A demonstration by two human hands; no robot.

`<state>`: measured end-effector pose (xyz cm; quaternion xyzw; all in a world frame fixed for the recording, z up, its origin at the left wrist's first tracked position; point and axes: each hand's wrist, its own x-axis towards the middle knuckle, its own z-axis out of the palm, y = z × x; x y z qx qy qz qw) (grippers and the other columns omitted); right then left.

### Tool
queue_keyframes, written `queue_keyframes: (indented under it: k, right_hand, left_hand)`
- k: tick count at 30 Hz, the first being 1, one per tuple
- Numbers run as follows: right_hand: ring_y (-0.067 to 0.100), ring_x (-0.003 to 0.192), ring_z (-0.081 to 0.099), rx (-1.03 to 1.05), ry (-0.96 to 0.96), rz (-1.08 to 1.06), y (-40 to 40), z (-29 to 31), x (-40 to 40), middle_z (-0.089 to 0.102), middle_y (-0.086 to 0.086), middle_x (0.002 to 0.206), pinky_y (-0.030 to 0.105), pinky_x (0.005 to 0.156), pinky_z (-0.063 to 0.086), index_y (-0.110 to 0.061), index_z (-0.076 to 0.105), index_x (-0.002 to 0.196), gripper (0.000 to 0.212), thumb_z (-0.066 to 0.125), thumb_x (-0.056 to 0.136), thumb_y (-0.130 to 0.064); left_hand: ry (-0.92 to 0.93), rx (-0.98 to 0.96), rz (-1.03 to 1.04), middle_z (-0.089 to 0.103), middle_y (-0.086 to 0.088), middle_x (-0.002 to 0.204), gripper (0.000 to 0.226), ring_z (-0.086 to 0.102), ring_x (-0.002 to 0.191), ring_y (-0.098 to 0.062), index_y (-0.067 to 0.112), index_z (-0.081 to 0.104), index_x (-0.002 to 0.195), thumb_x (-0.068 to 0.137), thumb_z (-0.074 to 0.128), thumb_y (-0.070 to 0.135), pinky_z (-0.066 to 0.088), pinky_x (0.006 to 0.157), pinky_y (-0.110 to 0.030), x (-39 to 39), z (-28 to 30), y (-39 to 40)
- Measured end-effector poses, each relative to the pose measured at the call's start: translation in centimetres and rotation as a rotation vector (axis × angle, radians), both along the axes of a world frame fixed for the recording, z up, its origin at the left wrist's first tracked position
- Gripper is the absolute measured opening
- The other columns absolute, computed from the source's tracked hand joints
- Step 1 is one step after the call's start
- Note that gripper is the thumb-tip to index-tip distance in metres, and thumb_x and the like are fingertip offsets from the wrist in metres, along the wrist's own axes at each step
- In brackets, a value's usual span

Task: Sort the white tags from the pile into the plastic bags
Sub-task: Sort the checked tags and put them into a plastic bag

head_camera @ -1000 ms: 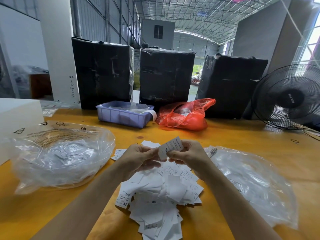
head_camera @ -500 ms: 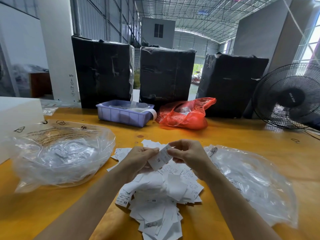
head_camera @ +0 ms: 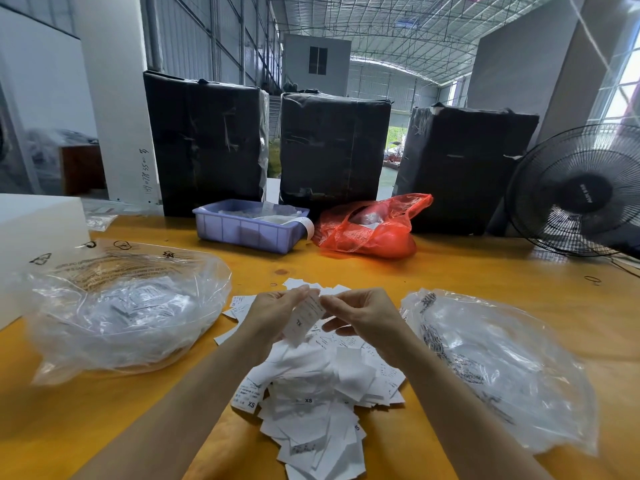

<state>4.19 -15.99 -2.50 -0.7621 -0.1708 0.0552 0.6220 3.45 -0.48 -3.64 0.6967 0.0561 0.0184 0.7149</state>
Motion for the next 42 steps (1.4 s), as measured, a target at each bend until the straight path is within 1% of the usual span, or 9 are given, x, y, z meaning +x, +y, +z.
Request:
queue_keyframes:
  k: [4,10,14,18,22,27,33,37,42]
  right_hand:
    - [0.008,0.056,0.063,-0.009,-0.032,0.014,0.2,-0.1,-0.2,0.070,0.004,0.070,0.018,0.056,0.046,-0.009,0.070,0.089,0.009,0.072,0.081,-0.012]
    - [0.012,0.054,0.062,0.069,-0.043,-0.062,-0.2,-0.1,0.0,0.070,0.005,0.070,0.020,0.054,0.048,-0.009,0.068,0.103,0.023,0.071,0.080,-0.005]
    - [0.006,0.050,0.059,0.025,-0.115,-0.013,0.2,0.0,-0.4,0.069,-0.004,0.061,0.015,0.051,0.045,-0.016,0.072,0.091,0.015,0.071,0.081,-0.004]
    - [0.006,0.050,0.059,0.034,-0.107,-0.038,0.2,0.1,-0.4,0.069,-0.003,0.061,0.016,0.051,0.046,-0.011,0.073,0.084,0.010,0.071,0.080,-0.003]
    - [0.011,0.050,0.061,0.110,-0.047,-0.159,-0.4,0.1,-0.1,0.067,0.005,0.058,0.018,0.051,0.048,-0.005,0.071,0.078,0.006,0.069,0.081,-0.001]
    - [0.013,0.050,0.063,0.223,0.144,-0.242,-0.6,0.3,0.0,0.065,0.012,0.060,0.019,0.052,0.052,0.001,0.069,0.077,0.004,0.068,0.081,0.002]
    - [0.015,0.054,0.065,0.223,0.227,-0.254,-0.9,0.6,-0.2,0.067,0.014,0.066,0.022,0.055,0.052,0.003,0.068,0.082,0.002,0.067,0.082,0.002]
    - [0.015,0.058,0.067,0.062,0.168,-0.205,-1.5,1.9,-0.5,0.071,0.011,0.073,0.023,0.058,0.053,-0.002,0.068,0.086,0.005,0.065,0.086,-0.005]
    - [0.017,0.060,0.070,-0.304,0.015,-0.217,-6.5,6.4,-0.6,0.073,0.006,0.072,0.022,0.049,0.050,-0.007,0.070,0.084,0.009,0.068,0.084,-0.015]
  left_hand:
    - [0.004,-0.027,-0.085,0.065,-0.012,0.085,0.027,0.058,0.078,-0.023,0.011,0.071,0.102,0.092,0.056,0.030,0.046,0.074,-0.035,-0.2,0.1,-0.1]
    - [0.028,-0.036,-0.081,0.063,-0.012,0.087,0.027,0.054,0.084,-0.025,0.011,0.070,0.106,0.093,0.056,0.030,0.047,0.085,-0.042,-0.2,0.3,-0.1]
    - [0.046,-0.019,-0.066,0.062,-0.009,0.078,0.028,0.056,0.077,-0.023,0.008,0.069,0.103,0.092,0.057,0.030,0.046,0.070,-0.033,-0.3,0.3,-0.3]
    - [0.054,-0.002,-0.082,0.065,-0.010,0.091,0.024,0.058,0.085,-0.025,0.020,0.072,0.099,0.092,0.056,0.035,0.048,0.070,-0.034,-0.2,0.2,0.0]
    - [0.109,-0.012,-0.165,0.068,-0.014,0.104,0.054,0.068,0.090,-0.028,0.011,0.068,0.105,0.074,0.064,0.054,0.054,0.077,-0.036,0.1,0.3,0.8]
    - [0.096,0.001,-0.221,0.073,-0.013,0.076,0.024,0.069,0.063,-0.014,0.000,0.072,0.087,0.066,0.076,0.010,0.056,0.058,-0.019,0.3,0.0,1.7]
    - [0.151,-0.019,-0.187,0.073,-0.015,0.075,0.007,0.070,0.059,-0.019,0.001,0.070,0.085,0.081,0.069,0.006,0.055,0.052,-0.021,0.2,0.6,1.7]
    - [0.087,0.160,0.046,0.068,-0.015,0.073,0.011,0.065,0.049,-0.014,-0.003,0.066,0.089,0.086,0.066,0.008,0.050,0.046,-0.019,0.4,2.2,5.1]
    - [-0.031,0.787,0.585,0.047,-0.013,0.062,0.022,0.048,0.062,-0.025,-0.001,0.056,0.067,0.088,0.048,-0.001,0.036,0.057,-0.028,0.4,2.3,14.0]
